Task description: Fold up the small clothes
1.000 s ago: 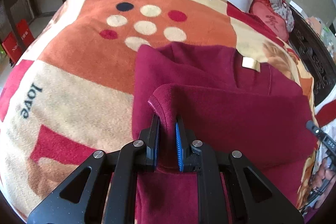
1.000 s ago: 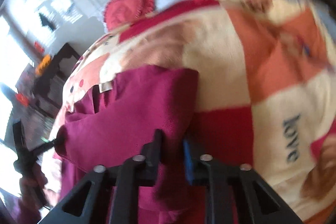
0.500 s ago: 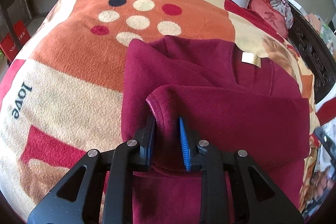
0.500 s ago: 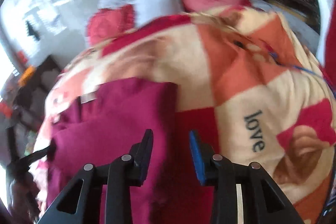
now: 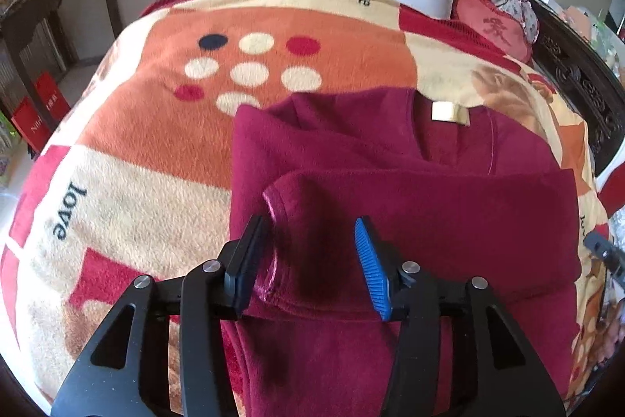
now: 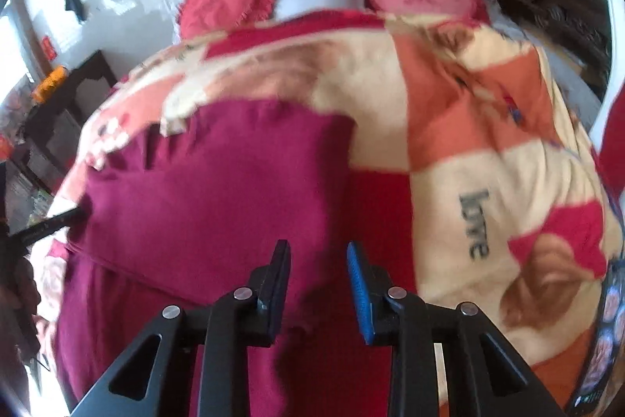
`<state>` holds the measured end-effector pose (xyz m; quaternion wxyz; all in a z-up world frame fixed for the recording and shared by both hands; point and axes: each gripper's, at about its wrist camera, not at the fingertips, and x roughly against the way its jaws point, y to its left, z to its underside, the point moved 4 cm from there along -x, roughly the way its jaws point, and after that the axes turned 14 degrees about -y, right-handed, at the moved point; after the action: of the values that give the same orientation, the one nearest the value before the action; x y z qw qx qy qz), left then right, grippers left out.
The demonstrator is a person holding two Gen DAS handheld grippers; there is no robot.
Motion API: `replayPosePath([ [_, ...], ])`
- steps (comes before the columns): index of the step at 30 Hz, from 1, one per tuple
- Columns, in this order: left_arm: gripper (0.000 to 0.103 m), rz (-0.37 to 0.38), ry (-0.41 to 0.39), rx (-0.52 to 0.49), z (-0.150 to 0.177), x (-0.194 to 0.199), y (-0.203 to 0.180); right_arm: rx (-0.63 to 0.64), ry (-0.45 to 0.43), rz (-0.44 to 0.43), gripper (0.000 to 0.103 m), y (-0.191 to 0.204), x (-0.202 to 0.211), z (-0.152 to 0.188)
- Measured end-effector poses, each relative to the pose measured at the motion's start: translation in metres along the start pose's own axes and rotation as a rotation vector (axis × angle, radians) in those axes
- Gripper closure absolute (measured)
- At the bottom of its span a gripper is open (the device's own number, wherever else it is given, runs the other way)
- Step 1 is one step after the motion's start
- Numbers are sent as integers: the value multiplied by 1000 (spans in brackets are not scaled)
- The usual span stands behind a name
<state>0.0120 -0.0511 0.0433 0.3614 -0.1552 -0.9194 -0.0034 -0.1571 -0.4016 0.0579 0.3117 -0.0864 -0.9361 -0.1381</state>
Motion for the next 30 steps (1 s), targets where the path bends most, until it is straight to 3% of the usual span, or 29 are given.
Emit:
replayPosePath([
  [3,56,-9,7,-4,-1,-6,-1,13,-25,-24,55,16,-6,-12],
  [8,56,-28,33,-15,3,-20,-1,90,-24,-2,55,37,-32,-21],
  [16,55,-39,48,-38,9,-33,-3,137,3,67,55,32,-69,-18],
  [20,52,-42,50,-46,10,-37,-4,71,-11,59,57,21,-78,-21],
  [24,52,-39,49,-44,10,-38,-4,27,0,27,57,18,-71,-26],
  [30,52,-29,43,-14,9,-28,-2,28,2,13,56,17,-27,-23],
])
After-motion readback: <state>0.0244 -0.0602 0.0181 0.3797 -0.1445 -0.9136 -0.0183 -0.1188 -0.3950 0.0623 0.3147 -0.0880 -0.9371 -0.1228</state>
